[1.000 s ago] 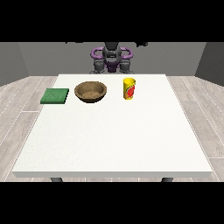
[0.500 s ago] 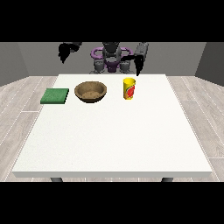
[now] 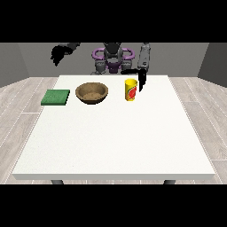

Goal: Pick the cup and pour the ball into the bowl, then pick the bowl and place it on the pad

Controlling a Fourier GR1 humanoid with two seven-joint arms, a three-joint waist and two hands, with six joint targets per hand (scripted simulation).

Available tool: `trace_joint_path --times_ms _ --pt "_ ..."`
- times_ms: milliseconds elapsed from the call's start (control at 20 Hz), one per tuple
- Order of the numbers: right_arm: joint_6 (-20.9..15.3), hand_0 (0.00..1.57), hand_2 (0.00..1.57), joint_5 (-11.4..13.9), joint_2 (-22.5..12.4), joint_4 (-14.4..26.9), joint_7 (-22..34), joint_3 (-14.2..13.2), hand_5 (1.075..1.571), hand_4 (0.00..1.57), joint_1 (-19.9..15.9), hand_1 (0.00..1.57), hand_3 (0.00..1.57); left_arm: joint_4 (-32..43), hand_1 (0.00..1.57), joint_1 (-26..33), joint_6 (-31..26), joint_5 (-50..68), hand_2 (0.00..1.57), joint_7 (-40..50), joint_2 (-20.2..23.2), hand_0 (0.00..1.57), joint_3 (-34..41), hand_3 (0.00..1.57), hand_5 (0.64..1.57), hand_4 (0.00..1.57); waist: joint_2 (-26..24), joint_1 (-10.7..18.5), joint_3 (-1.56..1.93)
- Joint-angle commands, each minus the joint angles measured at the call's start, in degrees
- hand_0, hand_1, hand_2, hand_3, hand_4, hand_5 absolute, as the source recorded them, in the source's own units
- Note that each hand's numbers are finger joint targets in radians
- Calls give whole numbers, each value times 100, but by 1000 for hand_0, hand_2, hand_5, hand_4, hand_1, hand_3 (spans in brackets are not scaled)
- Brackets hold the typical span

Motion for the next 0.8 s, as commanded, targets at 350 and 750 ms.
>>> trace_joint_path --times_ms 350,750 --pt "127 0 0 79 -158 873 -556 -272 1563 673 -338 0 0 2013 0 -1027 -141 140 0 -958 99 0 532 0 1435 211 42 25 0" --pt "568 0 0 -708 -595 280 200 -515 1569 647 -500 0 140 2909 1226 -1018 1056 -436 1571 -1884 79 1226 641 1571 1481 1336 376 -655 -3"
